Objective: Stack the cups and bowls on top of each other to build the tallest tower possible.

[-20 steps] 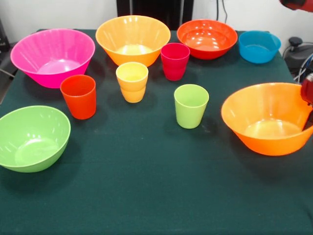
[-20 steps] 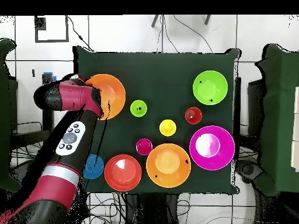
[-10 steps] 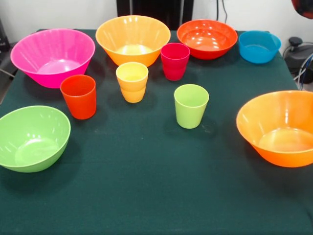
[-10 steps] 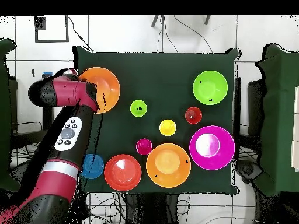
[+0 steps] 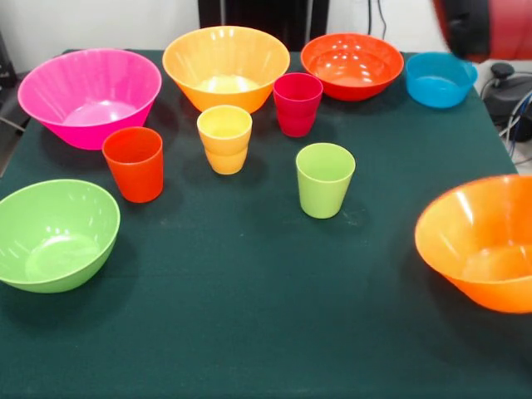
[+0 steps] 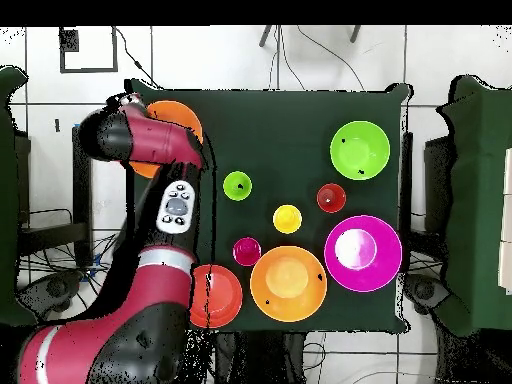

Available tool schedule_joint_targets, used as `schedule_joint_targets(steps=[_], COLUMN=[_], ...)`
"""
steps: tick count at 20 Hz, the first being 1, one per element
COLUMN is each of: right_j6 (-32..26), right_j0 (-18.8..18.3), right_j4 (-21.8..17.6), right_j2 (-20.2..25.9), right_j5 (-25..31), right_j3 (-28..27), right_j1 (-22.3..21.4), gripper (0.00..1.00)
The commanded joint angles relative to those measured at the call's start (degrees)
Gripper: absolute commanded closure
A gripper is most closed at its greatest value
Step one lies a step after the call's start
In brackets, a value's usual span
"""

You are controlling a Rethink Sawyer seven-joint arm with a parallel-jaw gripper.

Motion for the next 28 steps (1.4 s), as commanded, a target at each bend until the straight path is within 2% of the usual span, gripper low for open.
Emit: schedule_joint_targets(steps=[1, 6, 9, 17, 28], right_j6=[-14.7, -14.5, -13.0, -8.1, -8.4], right_j0=[-8.8, -15.1, -17.3, -15.8, -18.1], right_j4=[-9.8, -18.6, -22.8, -27.2, -32.5], right_j2=[28.9, 37.8, 41.4, 39.3, 43.4], right_j5=[-13.5, -16.2, -16.9, -14.9, -15.0], right_j3=[10.3, 13.9, 14.3, 11.2, 11.2], right_j1=[1.9, 1.0, 1.5, 2.2, 3.2], gripper=[1.00, 1.00, 1.00, 1.00, 1.00])
